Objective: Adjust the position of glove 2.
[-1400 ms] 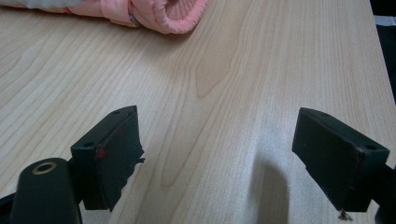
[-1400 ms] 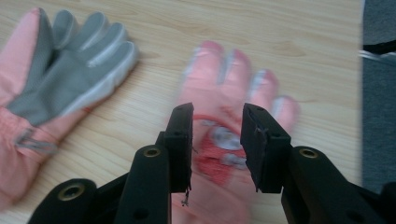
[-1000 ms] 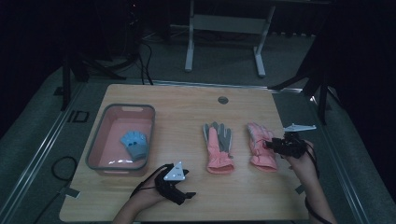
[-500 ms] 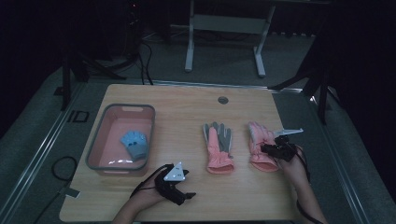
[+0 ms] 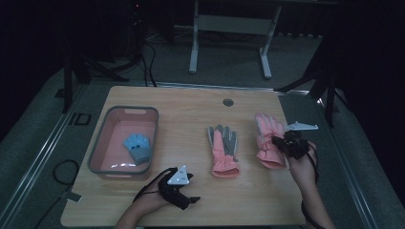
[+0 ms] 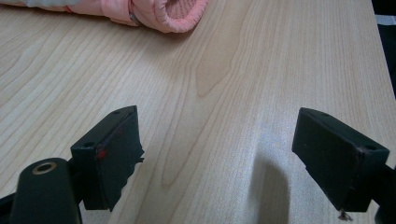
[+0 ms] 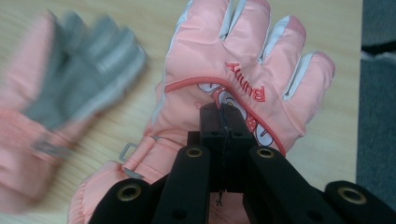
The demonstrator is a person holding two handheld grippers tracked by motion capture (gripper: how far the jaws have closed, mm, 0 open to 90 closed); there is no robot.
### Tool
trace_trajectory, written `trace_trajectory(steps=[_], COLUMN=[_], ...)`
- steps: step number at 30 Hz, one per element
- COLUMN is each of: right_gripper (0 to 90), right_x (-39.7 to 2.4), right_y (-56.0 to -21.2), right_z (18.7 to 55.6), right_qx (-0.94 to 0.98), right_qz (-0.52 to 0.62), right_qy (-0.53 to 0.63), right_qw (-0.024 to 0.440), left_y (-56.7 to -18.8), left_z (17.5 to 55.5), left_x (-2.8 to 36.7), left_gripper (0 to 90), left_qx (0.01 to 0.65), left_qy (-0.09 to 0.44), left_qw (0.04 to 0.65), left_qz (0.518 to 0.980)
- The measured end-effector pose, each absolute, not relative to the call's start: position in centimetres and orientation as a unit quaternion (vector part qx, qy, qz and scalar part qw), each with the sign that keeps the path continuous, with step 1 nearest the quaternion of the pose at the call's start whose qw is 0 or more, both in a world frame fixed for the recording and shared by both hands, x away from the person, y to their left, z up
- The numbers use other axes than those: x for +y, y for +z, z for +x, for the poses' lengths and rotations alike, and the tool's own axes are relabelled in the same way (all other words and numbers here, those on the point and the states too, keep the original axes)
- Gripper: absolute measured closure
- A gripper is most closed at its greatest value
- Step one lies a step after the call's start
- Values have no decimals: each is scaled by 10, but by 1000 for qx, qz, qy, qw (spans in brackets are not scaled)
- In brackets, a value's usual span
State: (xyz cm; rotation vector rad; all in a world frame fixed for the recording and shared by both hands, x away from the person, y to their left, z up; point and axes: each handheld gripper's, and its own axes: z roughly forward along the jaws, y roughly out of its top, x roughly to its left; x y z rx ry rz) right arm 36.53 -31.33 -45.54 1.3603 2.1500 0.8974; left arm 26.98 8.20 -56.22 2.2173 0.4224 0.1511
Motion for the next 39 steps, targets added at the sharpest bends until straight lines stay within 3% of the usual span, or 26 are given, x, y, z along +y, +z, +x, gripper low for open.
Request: trace_trajectory(steps=[8, 14, 23, 39], right_gripper=[896, 896, 895, 889], right_x=[-270, -235, -190, -170], right_y=[-412, -406, -434, -492], right_z=[349, 345, 348, 356], right_qx=[775, 782, 802, 812], right_qz=[469, 457, 443, 459], right_qy=[363, 374, 359, 323], right_qw=[219, 201, 175, 157], left_y=[-562, -562, -562, -562], left_z=[270, 270, 270, 270], left_x=[82, 82, 82, 81], left_gripper=[156, 157, 157, 157], left_qx=[169, 171, 171, 173], left_qy=[61, 61, 63, 64], left_qw=[427, 425, 425, 422], left_qz=[886, 887, 886, 887])
